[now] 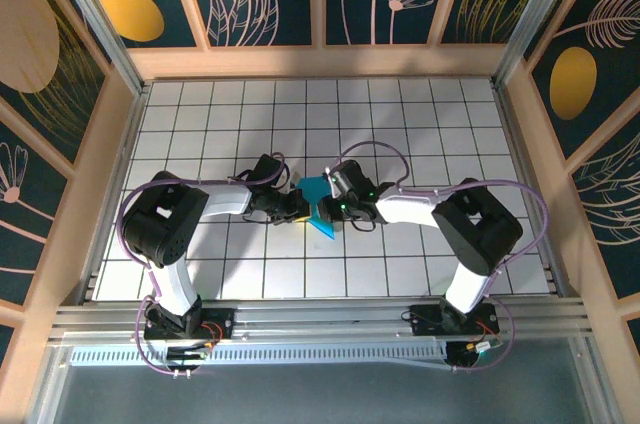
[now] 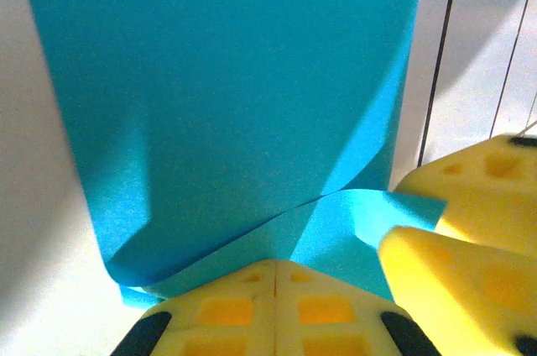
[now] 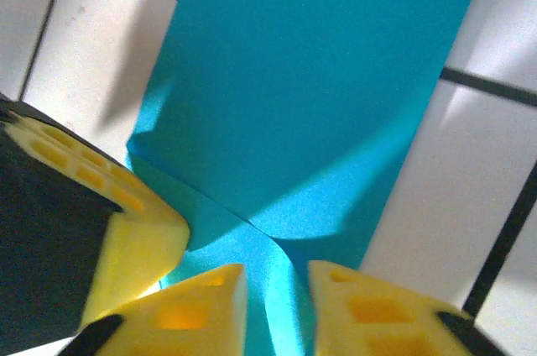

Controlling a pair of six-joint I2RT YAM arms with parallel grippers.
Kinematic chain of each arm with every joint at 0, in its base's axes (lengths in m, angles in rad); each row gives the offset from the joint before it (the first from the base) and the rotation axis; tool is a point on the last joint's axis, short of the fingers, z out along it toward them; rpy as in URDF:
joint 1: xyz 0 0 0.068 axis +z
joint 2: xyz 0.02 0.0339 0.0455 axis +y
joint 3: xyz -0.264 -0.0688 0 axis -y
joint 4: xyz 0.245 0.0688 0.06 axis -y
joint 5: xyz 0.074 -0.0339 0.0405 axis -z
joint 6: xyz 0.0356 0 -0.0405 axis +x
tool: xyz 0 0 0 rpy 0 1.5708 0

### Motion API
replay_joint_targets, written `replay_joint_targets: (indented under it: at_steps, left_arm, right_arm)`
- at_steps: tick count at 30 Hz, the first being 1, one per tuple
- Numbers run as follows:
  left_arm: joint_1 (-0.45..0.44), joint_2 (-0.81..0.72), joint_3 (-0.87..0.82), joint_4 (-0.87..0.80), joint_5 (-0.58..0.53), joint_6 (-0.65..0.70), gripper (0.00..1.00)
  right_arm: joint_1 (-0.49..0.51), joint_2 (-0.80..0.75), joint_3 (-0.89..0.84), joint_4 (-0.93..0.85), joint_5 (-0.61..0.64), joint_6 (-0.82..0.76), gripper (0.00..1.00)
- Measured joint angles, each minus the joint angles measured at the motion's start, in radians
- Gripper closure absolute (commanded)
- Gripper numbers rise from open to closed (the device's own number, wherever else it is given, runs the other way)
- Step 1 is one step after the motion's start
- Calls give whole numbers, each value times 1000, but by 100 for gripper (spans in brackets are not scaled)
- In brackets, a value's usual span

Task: Fold a paper plane with a square sheet of paper (fold left side to right side)
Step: Third fold the triangle at the center of the table.

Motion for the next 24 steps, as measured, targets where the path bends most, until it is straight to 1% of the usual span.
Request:
replay_joint_targets:
  at_steps: [2,3,5,7,11,14,15,17,19,24]
  left_arm:
    - [0,0,-1,2,0,0,94]
    - [0,0,-1,2,0,0,94]
    - [0,0,-2,3,0,0,94]
    - [0,0,-2,3,0,0,94]
    - [0,0,-2,3,0,0,94]
    - [0,0,-2,3,0,0,94]
    - [0,0,-2,3,0,0,94]
    - [0,0,-2,3,0,0,94]
    - [0,0,-2,3,0,0,94]
    - [0,0,-1,3,0,0,94]
  right_arm:
    - [-16,-31,0,-6,-11,10,58]
    - [-23,-47,0,-9,-15,18,57]
    - [-44,-95,0,-19,-30,32,55]
    - [-65,-144,-2,-24,-46,42,56]
    - [-92,-241,-25,-29,-116,80,80]
    - [-93,-286,-74,-8,-208,136,92]
    - [-93,-291,-96,7,-237,157,95]
    - [-89,-288,-153,40,-301,210,99]
    - [-83,-270,-200,62,-347,253,100]
    - [-62,-190,-227,94,-402,303,100]
